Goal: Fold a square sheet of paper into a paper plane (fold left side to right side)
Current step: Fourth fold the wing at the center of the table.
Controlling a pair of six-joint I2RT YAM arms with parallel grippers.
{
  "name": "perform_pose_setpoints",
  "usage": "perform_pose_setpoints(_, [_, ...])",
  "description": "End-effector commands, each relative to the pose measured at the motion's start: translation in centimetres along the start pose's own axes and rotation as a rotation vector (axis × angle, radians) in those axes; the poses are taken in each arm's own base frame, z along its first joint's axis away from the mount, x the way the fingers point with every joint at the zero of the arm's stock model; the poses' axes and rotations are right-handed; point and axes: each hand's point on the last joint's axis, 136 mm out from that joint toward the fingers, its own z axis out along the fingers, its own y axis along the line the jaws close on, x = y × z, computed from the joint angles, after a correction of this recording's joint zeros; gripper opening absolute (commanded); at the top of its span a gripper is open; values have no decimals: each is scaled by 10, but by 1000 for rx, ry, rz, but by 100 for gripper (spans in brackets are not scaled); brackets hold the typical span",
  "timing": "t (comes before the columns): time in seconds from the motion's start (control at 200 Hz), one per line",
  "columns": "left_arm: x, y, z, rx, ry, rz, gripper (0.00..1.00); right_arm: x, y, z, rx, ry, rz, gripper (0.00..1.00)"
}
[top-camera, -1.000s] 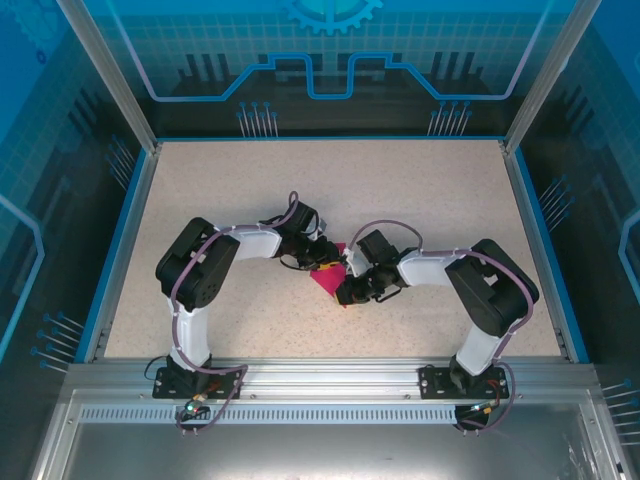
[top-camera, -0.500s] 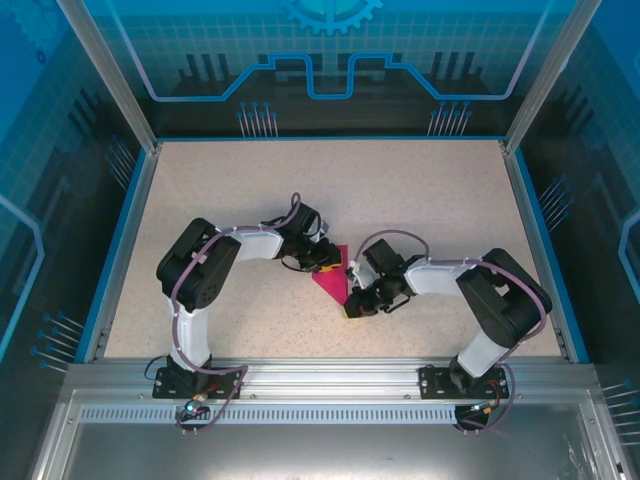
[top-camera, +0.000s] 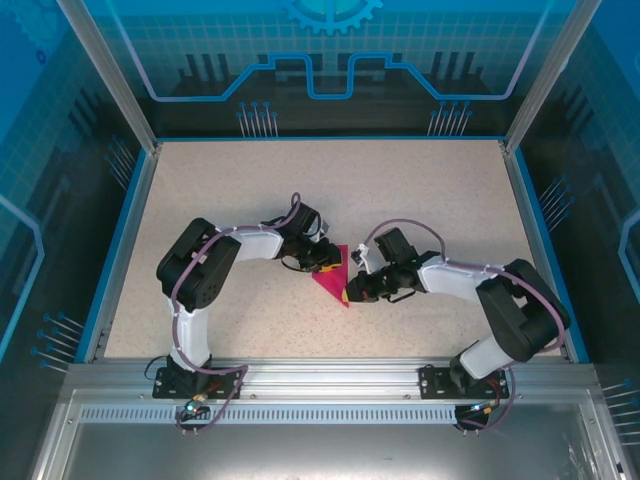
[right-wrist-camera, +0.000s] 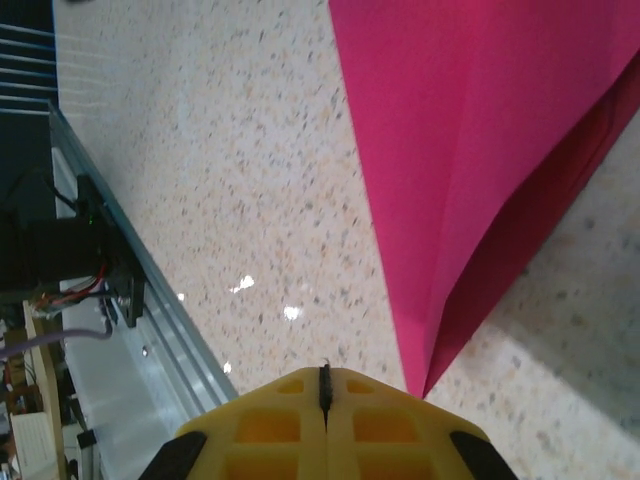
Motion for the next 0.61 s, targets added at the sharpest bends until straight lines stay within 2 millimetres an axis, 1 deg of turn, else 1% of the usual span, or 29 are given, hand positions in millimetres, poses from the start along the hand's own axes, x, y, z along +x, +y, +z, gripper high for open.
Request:
perform_pose_setpoints(0.0, [20, 49, 10, -150, 48, -67, 25, -24, -5, 7, 20, -50, 14, 0])
perform_pose_setpoints(0.04, [20, 49, 10, -150, 48, -66, 25, -26, -10, 11, 33, -45, 20, 0])
perform_pose_setpoints(0.115, [20, 48, 10, -147, 47, -64, 25, -22, -19, 17, 55, -21, 42, 0])
perform_pose_setpoints(0.21, [19, 44, 9, -140, 43, -60, 25, -11, -35, 24, 104, 20, 75, 0])
perform_pose_setpoints(0.32, [17, 37, 6, -123, 35, -52, 25, 4, -54, 24, 182, 54, 108, 0])
perform_pose_setpoints(0.495, [6, 15, -3, -82, 13, -7, 27, 28, -79, 22, 307, 116, 144, 0])
perform_pose_setpoints(0.6, [-1, -4, -13, -45, -8, 37, 27, 39, -89, 20, 353, 145, 151, 0])
